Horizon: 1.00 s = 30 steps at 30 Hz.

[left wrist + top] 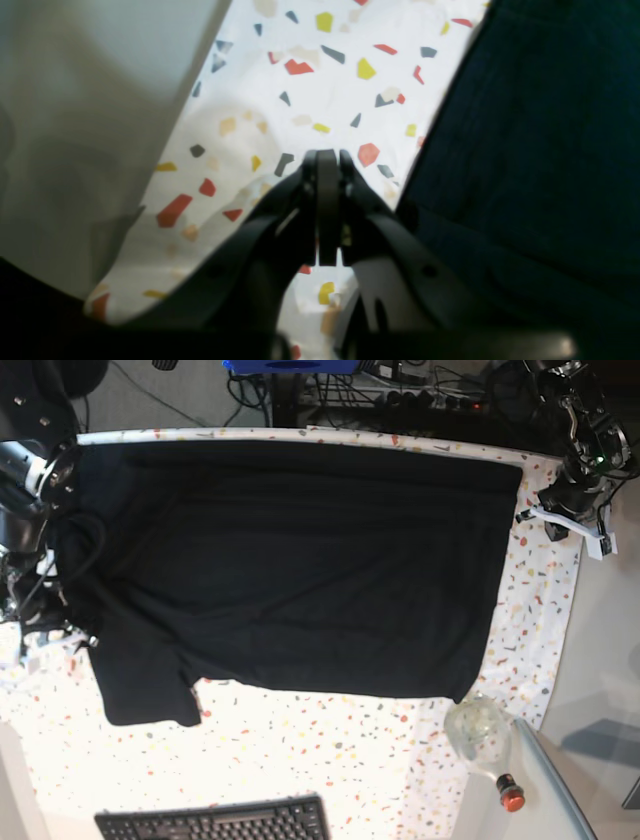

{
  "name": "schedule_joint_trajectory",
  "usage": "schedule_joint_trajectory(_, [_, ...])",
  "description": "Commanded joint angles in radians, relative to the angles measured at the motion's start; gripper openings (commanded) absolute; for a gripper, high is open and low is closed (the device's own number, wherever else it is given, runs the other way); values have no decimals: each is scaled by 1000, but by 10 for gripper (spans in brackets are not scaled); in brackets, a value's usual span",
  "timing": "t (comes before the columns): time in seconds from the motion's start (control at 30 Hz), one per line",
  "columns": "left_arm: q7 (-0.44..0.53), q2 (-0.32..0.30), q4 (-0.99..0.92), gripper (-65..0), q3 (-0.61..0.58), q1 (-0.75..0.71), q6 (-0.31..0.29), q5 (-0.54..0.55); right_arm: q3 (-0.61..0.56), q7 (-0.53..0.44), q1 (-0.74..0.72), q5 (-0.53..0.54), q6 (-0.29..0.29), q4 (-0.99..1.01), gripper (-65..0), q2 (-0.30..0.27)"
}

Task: Layout the t-shirt on the table in an organized manner, then fold the t-shirt properly
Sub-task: 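Hold the shirt edge with the right gripper and tug it taut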

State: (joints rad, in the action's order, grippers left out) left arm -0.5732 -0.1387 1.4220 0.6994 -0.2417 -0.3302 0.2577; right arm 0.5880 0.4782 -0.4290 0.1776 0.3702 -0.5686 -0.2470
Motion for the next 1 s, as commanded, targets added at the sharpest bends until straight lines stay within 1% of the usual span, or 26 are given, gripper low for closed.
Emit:
schedule_joint_trajectory(0.0, [17,-16,17,-650,6,2,0,4,-13,-31,-37,10,3,15,-330,-24])
schedule_joint_trajectory(0.07, [17,-25,18,-650,6,0,0,4,-43,-92,-38,10,3,55,-330,-27])
schedule_joint_trajectory(0.13, [17,-25,15,-650,6,2,0,4,-69,-126,-38,10,2,74,-330,-27])
schedule_joint_trajectory(0.33, [17,-26,17,-650,6,3,1,4,-82,-121,-35,10,3,77,-330,-24])
schedule_joint_trajectory(0.47, [17,-26,18,-650,6,3,1,4,-82,-42,-35,10,11,68,-330,-21])
schedule_joint_trajectory(0.57, [17,-26,15,-650,6,3,1,4,-82,-39,-35,10,11,68,-336,-21])
schedule_joint_trajectory(0.6, [17,-26,13,-650,6,3,1,4,-82,-37,-35,10,11,68,-357,-21])
schedule_joint_trajectory(0.63, [17,-26,13,-650,6,3,1,4,-82,-39,-35,10,11,68,-396,-21])
schedule_joint_trajectory(0.73, [17,-28,12,-650,6,5,1,4,-82,-39,-35,10,11,68,-552,-24])
schedule_joint_trajectory(0.77, [17,-28,12,-650,6,5,1,4,-82,-40,-35,10,11,68,-615,-25])
schedule_joint_trajectory(0.8, [17,-28,12,-650,3,6,1,4,-78,-40,-35,10,11,68,-650,-27])
schedule_joint_trajectory(0.97, [17,-34,9,-650,-5,26,1,4,-75,-46,-41,10,5,38,-650,-28])
